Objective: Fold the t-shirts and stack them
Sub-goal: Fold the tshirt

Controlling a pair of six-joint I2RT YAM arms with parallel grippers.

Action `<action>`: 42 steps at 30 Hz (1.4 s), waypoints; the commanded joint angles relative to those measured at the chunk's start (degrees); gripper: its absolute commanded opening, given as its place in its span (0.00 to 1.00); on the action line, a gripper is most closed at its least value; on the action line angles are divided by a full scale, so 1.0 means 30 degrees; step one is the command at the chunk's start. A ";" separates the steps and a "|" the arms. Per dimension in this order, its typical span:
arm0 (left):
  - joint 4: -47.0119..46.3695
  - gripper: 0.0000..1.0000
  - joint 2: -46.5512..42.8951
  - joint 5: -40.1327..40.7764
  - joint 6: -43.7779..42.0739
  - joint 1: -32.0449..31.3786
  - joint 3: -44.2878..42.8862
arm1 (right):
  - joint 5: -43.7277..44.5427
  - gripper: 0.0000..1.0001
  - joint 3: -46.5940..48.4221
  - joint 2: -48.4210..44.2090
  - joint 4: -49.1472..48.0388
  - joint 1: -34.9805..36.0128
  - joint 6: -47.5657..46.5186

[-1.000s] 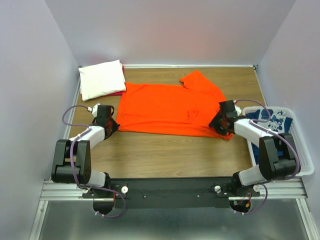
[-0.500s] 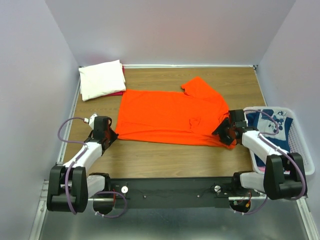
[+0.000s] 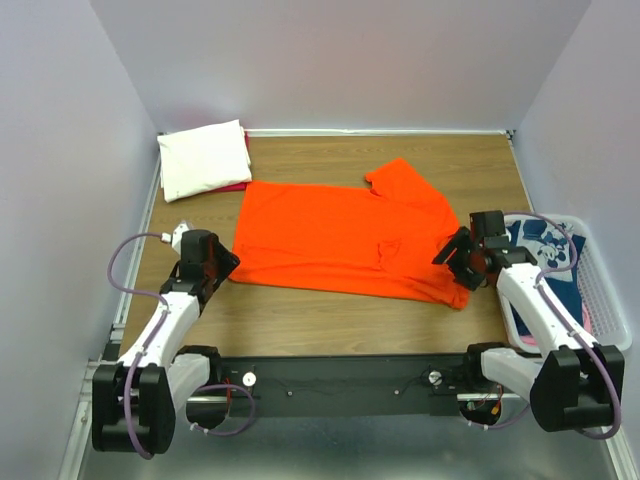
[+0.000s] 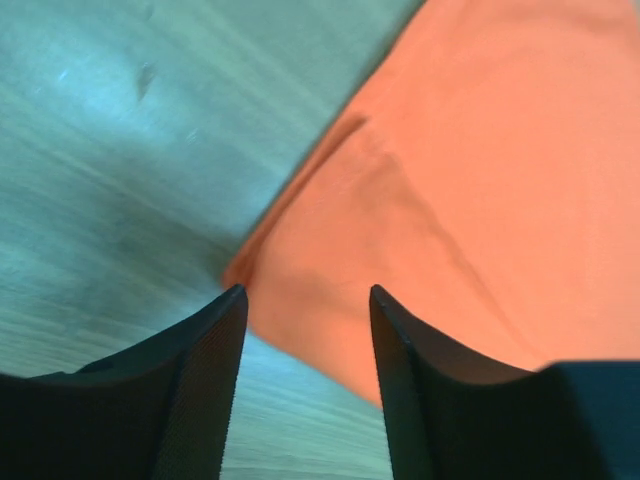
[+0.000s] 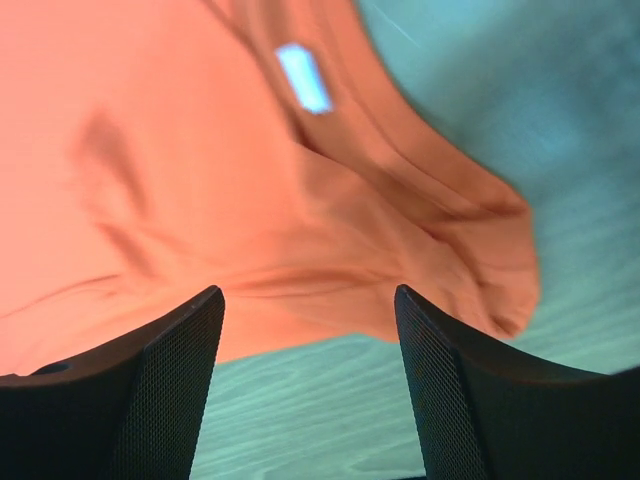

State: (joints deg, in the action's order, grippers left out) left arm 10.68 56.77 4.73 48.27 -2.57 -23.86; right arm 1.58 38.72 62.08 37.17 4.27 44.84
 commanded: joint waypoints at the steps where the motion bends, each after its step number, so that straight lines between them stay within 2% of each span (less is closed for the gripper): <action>1: 0.1331 0.61 -0.0994 0.0499 -0.0562 0.0095 -0.1567 | -0.1136 0.76 0.1795 0.0573 -0.0576 -0.0048 -0.1439; 5: 0.1043 0.61 -0.0821 0.0679 -0.1147 0.0095 -0.2885 | -0.1553 0.78 0.2970 0.1538 -0.2508 0.0186 -0.1966; 7: 0.0282 0.61 0.0464 0.0649 -0.1353 0.0036 -0.4084 | -0.1292 0.78 0.3613 0.2826 -0.3128 0.0508 -0.2143; 10: -0.0336 0.61 0.3684 0.1233 -0.1851 -0.0255 -0.6484 | -0.1232 0.78 0.5078 0.5255 -0.4242 0.0743 -0.2874; 14: 0.0044 0.58 0.8313 0.3574 -0.2671 -0.1134 -1.0731 | 0.0085 0.78 0.7187 0.7865 -0.5678 0.0744 -0.3755; 19: 0.2090 0.51 1.4904 0.5158 -0.3698 -0.2161 -1.7292 | 0.0469 0.75 1.0526 1.1029 -0.6295 0.0744 -0.4605; 20: 0.2443 0.49 1.6335 0.4987 -0.3901 -0.2249 -1.8723 | 0.0439 0.75 1.0879 1.1875 -0.6295 0.0744 -0.4576; 22: 0.2359 0.47 1.7921 0.4402 -0.4457 -0.2279 -1.9787 | -0.0057 0.75 1.1729 1.2873 -0.6499 0.0744 -0.4488; 29: 0.2475 0.45 2.1384 0.3695 -0.5689 -0.2308 -2.4971 | -0.1026 0.74 1.2726 1.4869 -0.7115 0.0744 -0.4575; 33: 0.4929 0.44 2.4250 0.4485 -0.5866 -0.2279 -2.8862 | -0.1114 0.73 1.2933 1.5515 -0.7203 0.0744 -0.4575; 42: 0.5786 0.39 2.6543 0.4165 -0.5924 -0.1373 -3.0573 | -0.1377 0.73 1.3050 1.5780 -0.7204 0.0744 -0.4721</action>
State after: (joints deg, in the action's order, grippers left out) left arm 24.23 134.04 16.08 31.24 -8.36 -114.10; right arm -1.04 75.90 108.44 16.49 6.37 31.83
